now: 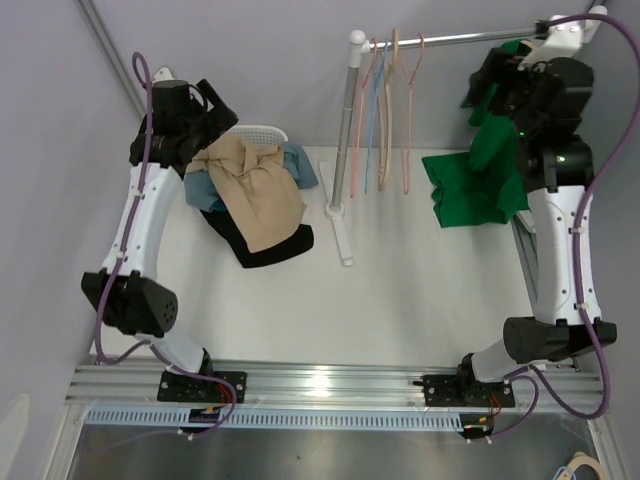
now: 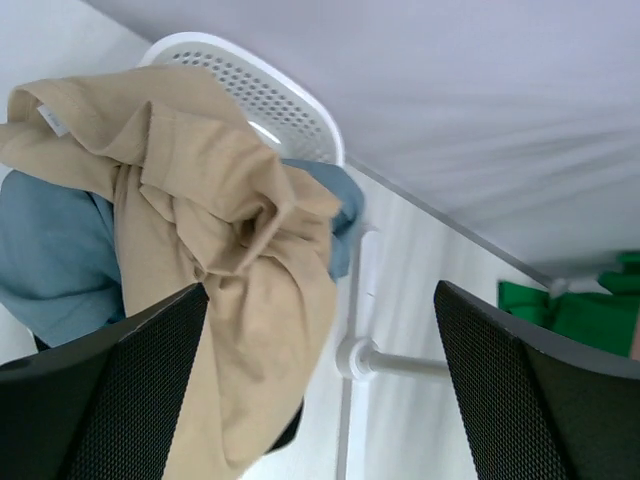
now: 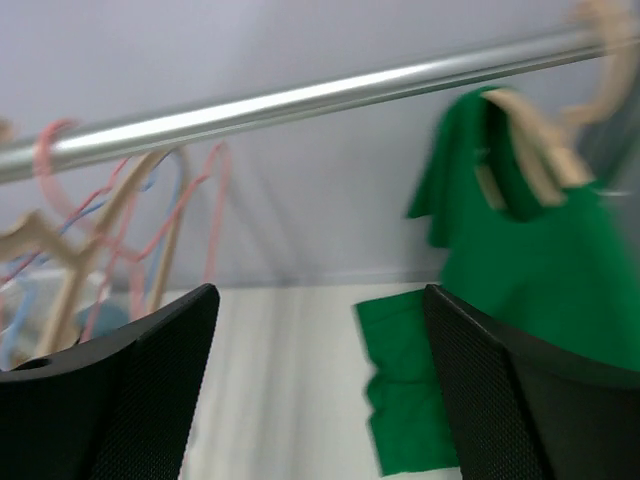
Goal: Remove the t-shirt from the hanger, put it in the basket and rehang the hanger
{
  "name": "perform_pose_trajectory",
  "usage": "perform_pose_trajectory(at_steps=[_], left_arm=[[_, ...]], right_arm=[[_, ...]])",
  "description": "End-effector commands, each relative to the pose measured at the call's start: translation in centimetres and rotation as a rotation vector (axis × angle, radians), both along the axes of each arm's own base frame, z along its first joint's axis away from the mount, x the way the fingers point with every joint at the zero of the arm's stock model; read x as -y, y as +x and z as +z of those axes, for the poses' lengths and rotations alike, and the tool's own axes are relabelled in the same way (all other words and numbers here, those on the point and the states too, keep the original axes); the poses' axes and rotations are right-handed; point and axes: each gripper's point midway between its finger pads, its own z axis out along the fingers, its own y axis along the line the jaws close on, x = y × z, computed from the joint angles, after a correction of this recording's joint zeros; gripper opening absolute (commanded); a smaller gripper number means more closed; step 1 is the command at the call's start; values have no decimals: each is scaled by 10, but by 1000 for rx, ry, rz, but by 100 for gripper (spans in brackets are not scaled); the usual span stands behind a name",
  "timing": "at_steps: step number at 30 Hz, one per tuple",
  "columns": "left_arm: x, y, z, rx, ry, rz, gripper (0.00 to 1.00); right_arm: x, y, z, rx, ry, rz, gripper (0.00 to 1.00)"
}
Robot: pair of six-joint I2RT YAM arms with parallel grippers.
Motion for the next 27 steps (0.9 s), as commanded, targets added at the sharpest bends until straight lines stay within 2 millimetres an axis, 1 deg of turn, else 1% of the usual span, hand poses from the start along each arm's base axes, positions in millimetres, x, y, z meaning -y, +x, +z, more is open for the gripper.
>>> perform_pose_trajectory(at_steps=[1, 2, 3, 4, 5, 6, 7, 8, 9, 10, 11, 12, 13, 14, 15, 16, 17, 18, 20, 21, 22, 23, 24, 25, 26, 27], left_arm=[[5, -31, 8, -6, 63, -20, 99], [13, -38, 8, -5, 73, -38, 99], [15, -51, 17, 19, 92, -55, 100], [19, -56, 24, 53, 103, -69, 100], [28, -65, 7, 26, 128, -101, 99], [34, -72, 14, 57, 129, -122, 100], [38, -86, 40, 152, 119, -143, 99], [50, -96, 31, 155, 119, -187, 99], [58, -105, 38, 190, 107, -221, 99], [61, -121, 47, 247, 98, -239, 100], [73, -132, 36, 251, 97, -283, 99], [79, -140, 38, 276, 90, -311, 100], [85, -147, 32, 293, 80, -330, 99], [91, -163, 30, 317, 67, -362, 100], [94, -169, 30, 334, 49, -369, 100], [98, -174, 34, 361, 26, -390, 99], [101, -181, 21, 348, 19, -411, 100], [103, -183, 18, 337, 9, -415, 100], [106, -190, 6, 304, 24, -438, 99], [106, -193, 5, 302, 38, -441, 100], [104, -195, 1, 296, 49, -433, 99], [106, -198, -5, 292, 58, -447, 99], [105, -202, -5, 307, 65, -451, 99], [104, -203, -2, 333, 65, -446, 100], [105, -206, -2, 347, 71, -444, 100], [103, -209, -9, 354, 84, -444, 100]], right_arm=[[69, -13, 18, 31, -24, -188, 88], [80, -12, 23, 40, -27, -210, 88], [91, -9, 23, 40, -28, -227, 87], [111, 1, 12, 8, -28, -258, 87], [116, 3, 20, 22, -39, -260, 87], [122, 7, 19, 19, -42, -266, 87], [128, 13, 16, 11, -46, -269, 87], [137, 25, 7, -6, -44, -262, 87], [142, 28, 14, 14, -46, -270, 87], [147, 32, 12, 7, -45, -281, 87], [156, 44, 1, -17, -46, -289, 87], [155, 48, 0, -18, -58, -271, 86], [157, 52, 5, 5, -62, -271, 83], [160, 62, -4, -10, -63, -265, 81], [160, 67, -5, -4, -63, -257, 81], [162, 71, -1, 11, -65, -262, 80], [164, 74, -1, 17, -67, -267, 80], [166, 83, -6, 14, -67, -267, 80], [170, 89, -5, 29, -67, -274, 79], [172, 93, -6, 37, -68, -277, 79], [175, 100, -8, 47, -70, -280, 78], [176, 103, -8, 55, -70, -280, 78], [178, 107, -7, 70, -72, -282, 78], [180, 114, -11, 70, -72, -284, 78], [180, 117, -12, 78, -73, -281, 76], [181, 121, -8, 104, -74, -283, 74]])
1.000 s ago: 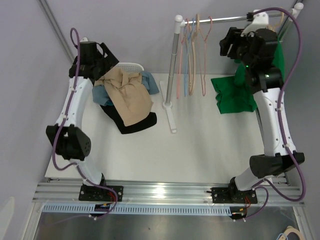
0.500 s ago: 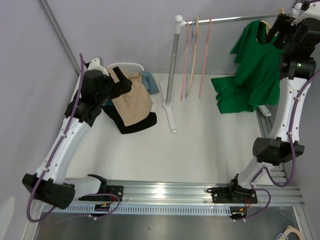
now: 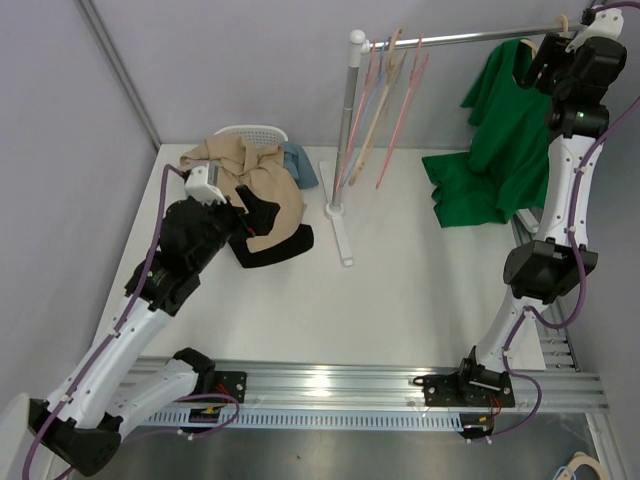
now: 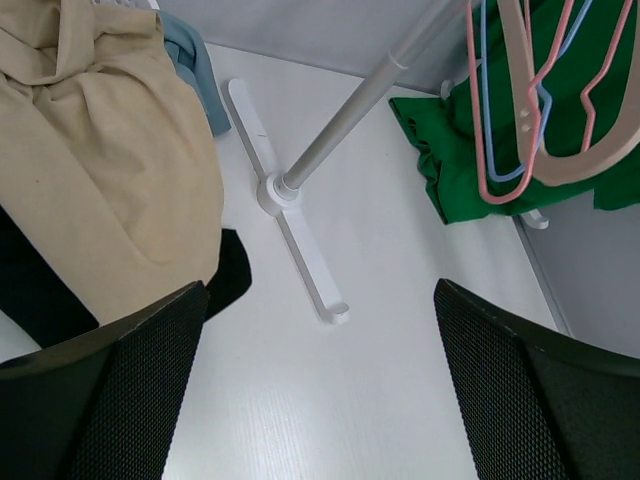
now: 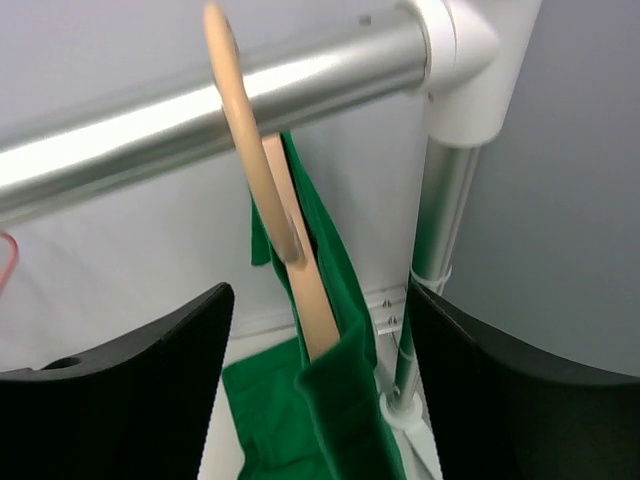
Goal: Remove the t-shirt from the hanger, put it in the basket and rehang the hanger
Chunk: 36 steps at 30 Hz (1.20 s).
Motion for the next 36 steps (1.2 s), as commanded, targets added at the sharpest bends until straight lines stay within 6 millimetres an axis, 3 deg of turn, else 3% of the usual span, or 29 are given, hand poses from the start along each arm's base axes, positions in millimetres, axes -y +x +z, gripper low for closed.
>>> perform_pose_trajectory(at_steps=[1, 3, 8, 10, 13, 14, 16, 21, 26, 27, 28, 36], left_arm=[[-2, -6, 15, 124, 1, 1, 99], [-1, -6, 14, 139, 13, -3, 99], [0, -3, 14, 131, 41, -12, 100], [-1, -6, 12, 130, 43, -10, 100], [-3, -7, 10, 135, 44, -3, 99], [-5, -8, 12, 142, 46, 1, 100], [-8, -9, 11, 139, 52, 13, 99], [-8, -12, 12, 143, 46, 9, 100], [-6, -19, 21, 146, 40, -6, 100], [-6, -20, 23, 153, 39, -9, 99], [-6, -23, 27, 163, 31, -12, 99], [-7, -35, 36, 201, 11, -24, 100]], right_arm=[[5, 9, 42, 157, -53, 0, 73], [9, 15, 45, 186, -62, -8, 64], [15, 30, 44, 225, -75, -16, 56], [15, 33, 50, 253, -79, -14, 48], [13, 40, 49, 269, -68, 2, 25], [12, 41, 50, 274, -62, 10, 9], [5, 42, 52, 289, -38, 46, 0], [-20, 35, 65, 317, 16, 153, 0], [-51, 0, 105, 357, -49, 201, 0], [-53, -1, 99, 342, -46, 204, 0], [-58, -16, 115, 370, -52, 211, 0], [-90, -61, 144, 388, -47, 297, 0]])
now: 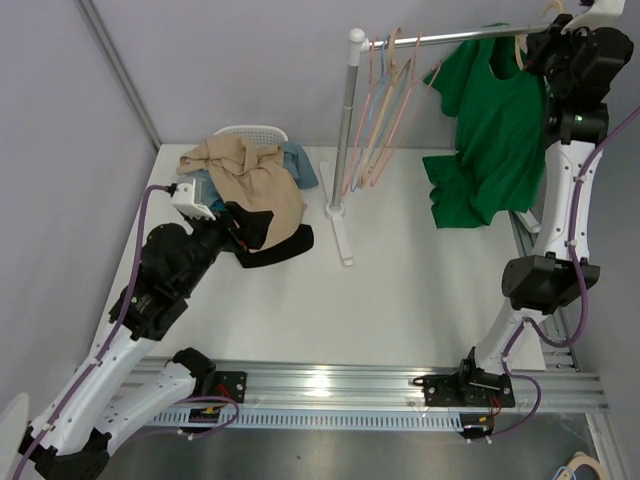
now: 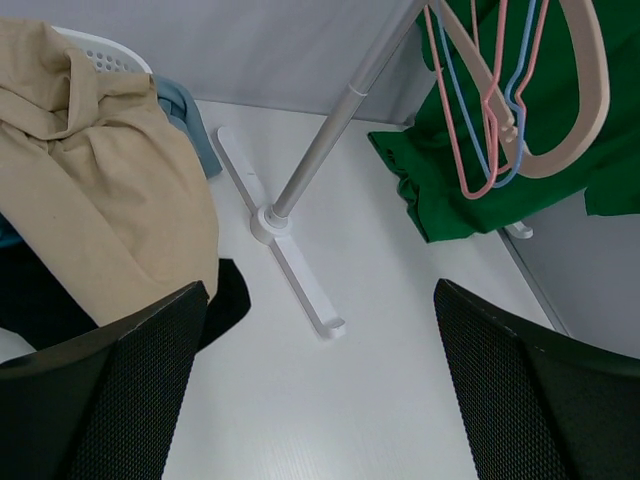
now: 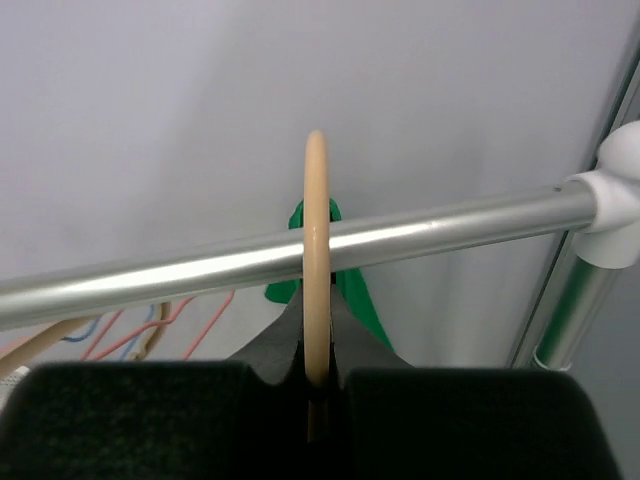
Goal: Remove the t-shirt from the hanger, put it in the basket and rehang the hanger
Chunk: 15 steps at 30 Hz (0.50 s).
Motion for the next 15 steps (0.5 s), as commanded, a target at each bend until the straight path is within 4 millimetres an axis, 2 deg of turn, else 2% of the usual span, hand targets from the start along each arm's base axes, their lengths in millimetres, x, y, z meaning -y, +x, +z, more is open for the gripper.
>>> perform_pose_trajectory(at_steps=[1, 4, 7, 8, 10, 11, 12, 13, 14, 15], left_arm=[[-2, -5, 19, 62, -12, 0, 99], [-3, -8, 22, 71, -17, 3, 99], [-3, -9, 21, 69, -17, 4, 99], [-3, -9, 20, 69, -17, 4, 100], [-1, -9, 21, 69, -25, -3, 99], [0, -9, 23, 71, -28, -9, 99], [1, -9, 22, 68, -28, -12, 99], [3, -10, 22, 65, -31, -21, 99], [3, -11, 21, 62, -31, -24, 99], [5, -12, 21, 61, -32, -33, 99]], right_arm=[[-26, -55, 74, 168, -35, 62, 0], [-36, -67, 80, 175, -32, 88, 0], [-42, -73, 70, 119, -23, 104, 0], [-43, -72, 57, 71, -14, 108, 0], [-44, -80, 50, 34, -7, 103, 0], [-42, -78, 29, -30, 8, 96, 0], [-43, -80, 20, -56, 16, 91, 0], [-45, -95, 23, -53, 18, 90, 0], [-47, -100, 18, -66, 26, 87, 0], [-47, -99, -10, -128, 42, 83, 0]])
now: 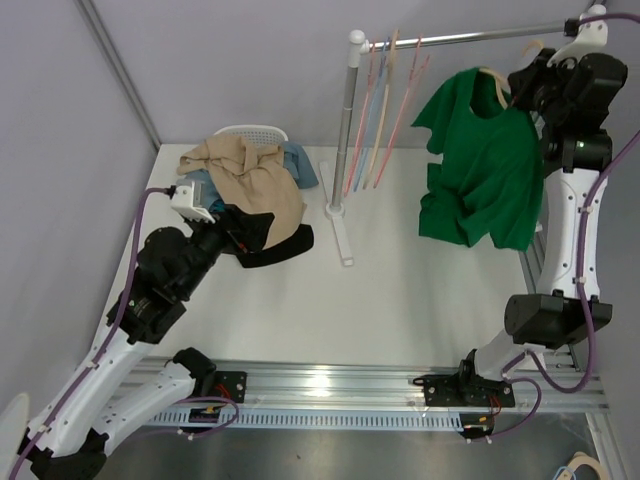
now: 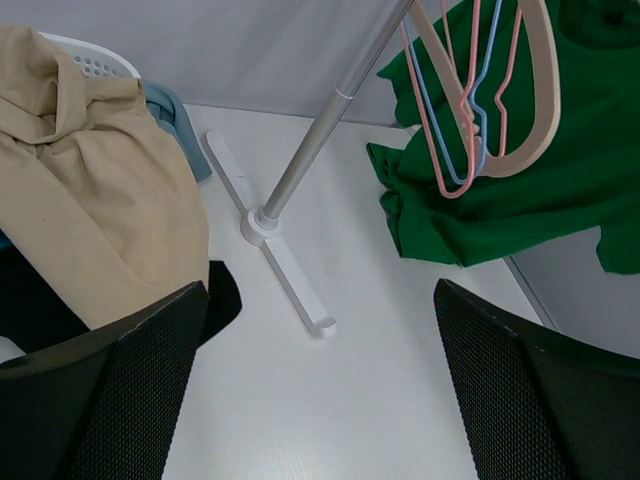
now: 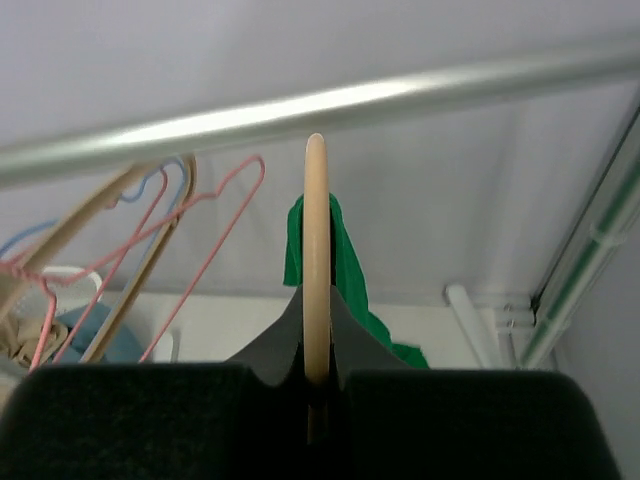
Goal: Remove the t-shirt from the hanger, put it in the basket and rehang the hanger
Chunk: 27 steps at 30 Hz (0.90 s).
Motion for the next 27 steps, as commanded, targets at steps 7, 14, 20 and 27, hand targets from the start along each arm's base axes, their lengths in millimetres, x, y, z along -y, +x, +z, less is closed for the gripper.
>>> perform_pose_trajectory(at_steps=[7, 14, 20, 27], left_arm=[[11, -12, -8, -2, 2, -60, 100], [70, -54, 3, 106, 24, -414, 98], [167, -117, -3, 269, 180, -712, 100], [229, -178, -13, 430, 235, -940, 100]], right_arm=[[-22, -94, -37, -72, 79, -79, 0], [-19, -142, -70, -69, 265, -326, 0], [6, -156, -112, -150, 401, -676, 0], [11, -153, -144, -218, 374, -796, 0]])
